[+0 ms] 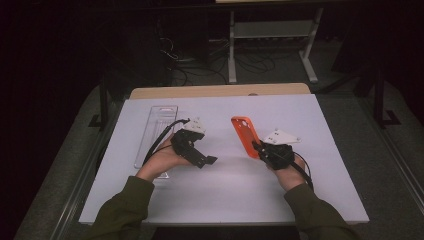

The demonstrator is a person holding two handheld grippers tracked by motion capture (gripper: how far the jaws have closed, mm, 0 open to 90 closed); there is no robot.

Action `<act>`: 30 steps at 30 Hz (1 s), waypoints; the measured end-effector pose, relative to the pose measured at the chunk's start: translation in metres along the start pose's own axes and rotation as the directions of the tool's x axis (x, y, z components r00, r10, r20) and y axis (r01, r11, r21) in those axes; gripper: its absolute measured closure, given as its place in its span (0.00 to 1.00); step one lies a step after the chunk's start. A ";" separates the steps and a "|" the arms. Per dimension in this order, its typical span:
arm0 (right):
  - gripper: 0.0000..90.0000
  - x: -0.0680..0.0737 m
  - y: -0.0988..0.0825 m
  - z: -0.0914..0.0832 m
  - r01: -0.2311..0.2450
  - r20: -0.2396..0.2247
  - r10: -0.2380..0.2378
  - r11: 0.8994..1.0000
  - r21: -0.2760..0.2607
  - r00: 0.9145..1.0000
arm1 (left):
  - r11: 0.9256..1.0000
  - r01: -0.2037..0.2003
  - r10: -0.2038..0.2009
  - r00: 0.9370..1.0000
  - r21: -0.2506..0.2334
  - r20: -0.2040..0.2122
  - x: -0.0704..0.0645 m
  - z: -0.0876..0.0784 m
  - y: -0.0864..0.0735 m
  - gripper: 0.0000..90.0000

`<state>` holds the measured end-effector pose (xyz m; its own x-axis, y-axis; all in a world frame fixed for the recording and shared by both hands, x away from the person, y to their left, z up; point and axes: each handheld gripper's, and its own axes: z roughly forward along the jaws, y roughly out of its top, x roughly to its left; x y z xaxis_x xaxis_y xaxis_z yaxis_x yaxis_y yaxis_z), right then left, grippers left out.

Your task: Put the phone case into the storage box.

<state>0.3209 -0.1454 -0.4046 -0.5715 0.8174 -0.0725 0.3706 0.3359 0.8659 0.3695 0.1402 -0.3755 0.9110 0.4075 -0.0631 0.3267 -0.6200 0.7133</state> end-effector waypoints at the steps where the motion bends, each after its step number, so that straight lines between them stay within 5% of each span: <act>1: 0.91 0.000 0.000 0.000 -0.013 -0.006 0.013 1.000 0.002 1.000 | 0.999 0.026 -0.026 1.000 -0.022 0.009 -0.001 0.001 0.000 0.00; 7: 0.91 0.000 -0.001 0.000 -0.029 -0.011 0.029 1.000 0.006 1.000 | 0.999 0.023 -0.023 1.000 -0.048 0.004 0.001 -0.003 0.003 0.00; 13: 0.91 0.005 -0.001 0.001 -0.034 -0.014 0.034 0.999 0.001 0.999 | 0.992 0.067 -0.066 0.998 -0.108 0.011 -0.001 -0.006 0.008 0.00; 30: 0.91 0.019 0.000 0.007 -0.026 -0.038 0.026 1.000 0.006 0.999 | 0.977 0.113 -0.114 0.993 -0.182 0.004 -0.003 -0.004 0.019 0.00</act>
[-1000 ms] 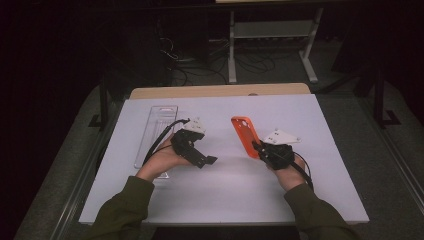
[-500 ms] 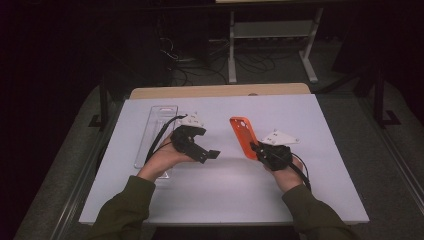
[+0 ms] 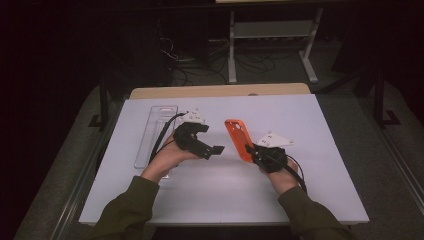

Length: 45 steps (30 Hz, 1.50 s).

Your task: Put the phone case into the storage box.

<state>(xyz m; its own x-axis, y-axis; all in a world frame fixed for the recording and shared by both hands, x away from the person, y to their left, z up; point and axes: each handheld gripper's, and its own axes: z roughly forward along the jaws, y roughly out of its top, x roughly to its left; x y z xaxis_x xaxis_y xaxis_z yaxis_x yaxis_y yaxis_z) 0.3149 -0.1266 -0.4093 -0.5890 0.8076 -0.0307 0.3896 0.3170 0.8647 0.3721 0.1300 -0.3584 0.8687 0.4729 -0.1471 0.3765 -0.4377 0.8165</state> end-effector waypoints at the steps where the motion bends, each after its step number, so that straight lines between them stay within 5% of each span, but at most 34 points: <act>1: 0.91 0.001 0.000 0.001 0.001 -0.003 -0.001 1.000 -0.003 1.000 | 1.000 -0.007 0.007 1.000 0.003 -0.002 0.001 0.000 0.001 0.00; 21: 0.91 0.021 0.004 0.004 0.033 -0.044 -0.033 0.999 -0.017 0.998 | 0.997 0.038 -0.040 0.999 -0.074 -0.021 0.003 0.001 0.008 0.00; 45: 0.91 0.036 0.006 0.006 0.063 -0.047 -0.066 0.997 -0.054 0.997 | 0.986 0.103 -0.103 0.995 -0.127 0.011 0.000 0.012 0.008 0.00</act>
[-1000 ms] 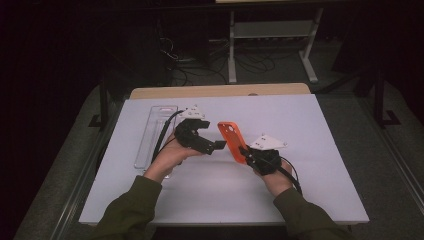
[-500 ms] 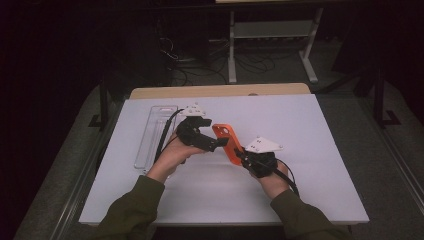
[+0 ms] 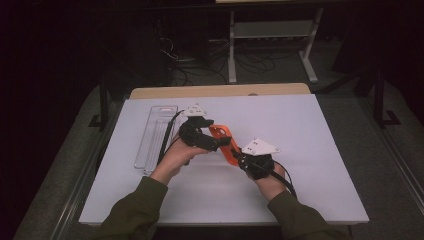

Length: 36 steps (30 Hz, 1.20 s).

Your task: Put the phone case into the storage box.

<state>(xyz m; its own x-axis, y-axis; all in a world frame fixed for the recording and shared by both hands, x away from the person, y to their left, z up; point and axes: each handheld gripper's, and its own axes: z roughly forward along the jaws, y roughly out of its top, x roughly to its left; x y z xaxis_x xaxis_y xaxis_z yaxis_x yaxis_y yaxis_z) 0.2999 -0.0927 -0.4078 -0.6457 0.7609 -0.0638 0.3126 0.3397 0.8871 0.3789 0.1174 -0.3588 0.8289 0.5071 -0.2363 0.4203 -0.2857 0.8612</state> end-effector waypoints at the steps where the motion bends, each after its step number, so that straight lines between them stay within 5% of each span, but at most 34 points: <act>1: 0.91 0.000 0.000 0.000 -0.001 0.000 0.001 1.000 0.000 1.000 | 1.000 0.004 -0.004 1.000 -0.006 0.001 -0.001 0.001 0.000 0.00; 36: 0.90 0.010 -0.002 0.004 0.006 0.002 -0.006 0.999 0.032 1.000 | 0.999 0.046 -0.046 0.999 -0.018 -0.015 -0.006 0.010 -0.004 0.02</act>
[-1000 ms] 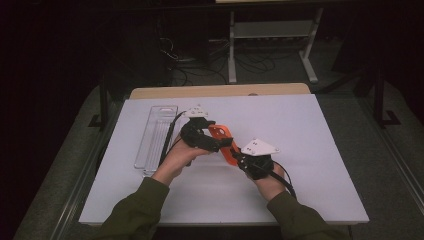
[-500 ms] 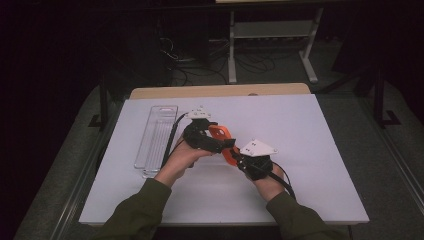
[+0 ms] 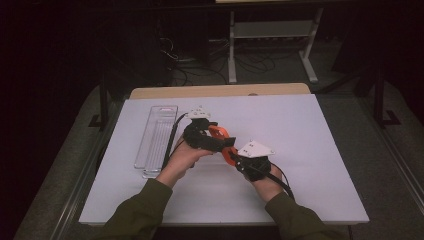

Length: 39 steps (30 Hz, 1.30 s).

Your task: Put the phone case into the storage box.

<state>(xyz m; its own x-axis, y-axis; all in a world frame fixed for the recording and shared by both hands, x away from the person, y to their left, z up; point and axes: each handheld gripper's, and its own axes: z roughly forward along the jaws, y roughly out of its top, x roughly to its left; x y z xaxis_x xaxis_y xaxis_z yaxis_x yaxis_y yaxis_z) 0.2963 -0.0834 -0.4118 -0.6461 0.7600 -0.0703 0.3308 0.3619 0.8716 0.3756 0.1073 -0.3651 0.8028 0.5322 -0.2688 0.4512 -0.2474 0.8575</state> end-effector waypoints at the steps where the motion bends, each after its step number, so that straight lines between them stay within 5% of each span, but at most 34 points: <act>1: 0.90 0.000 0.000 0.000 -0.001 0.000 0.001 1.000 0.000 1.000 | 1.000 0.004 -0.004 1.000 -0.002 -0.002 0.000 0.000 0.000 0.03; 11: 0.90 0.001 -0.001 0.001 0.006 0.000 -0.006 1.000 0.006 1.000 | 1.000 -0.011 0.011 1.000 -0.024 -0.011 0.002 -0.005 0.000 0.13; 31: 0.86 0.000 0.000 0.002 0.002 -0.003 -0.002 1.000 0.007 1.000 | 1.000 -0.024 0.025 1.000 -0.013 0.012 0.004 -0.005 0.002 0.16; 39: 0.59 -0.004 0.001 0.000 -0.021 -0.024 0.021 1.000 0.000 0.999 | 0.999 -0.036 0.036 0.999 -0.020 -0.009 0.007 -0.008 0.003 0.17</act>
<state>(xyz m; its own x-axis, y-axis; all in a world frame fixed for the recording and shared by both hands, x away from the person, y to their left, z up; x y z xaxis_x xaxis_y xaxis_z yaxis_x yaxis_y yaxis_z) 0.2995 -0.0864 -0.4106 -0.6551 0.7545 -0.0401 0.3444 0.3453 0.8730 0.3791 0.1173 -0.3610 0.8150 0.5300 -0.2343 0.4143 -0.2501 0.8751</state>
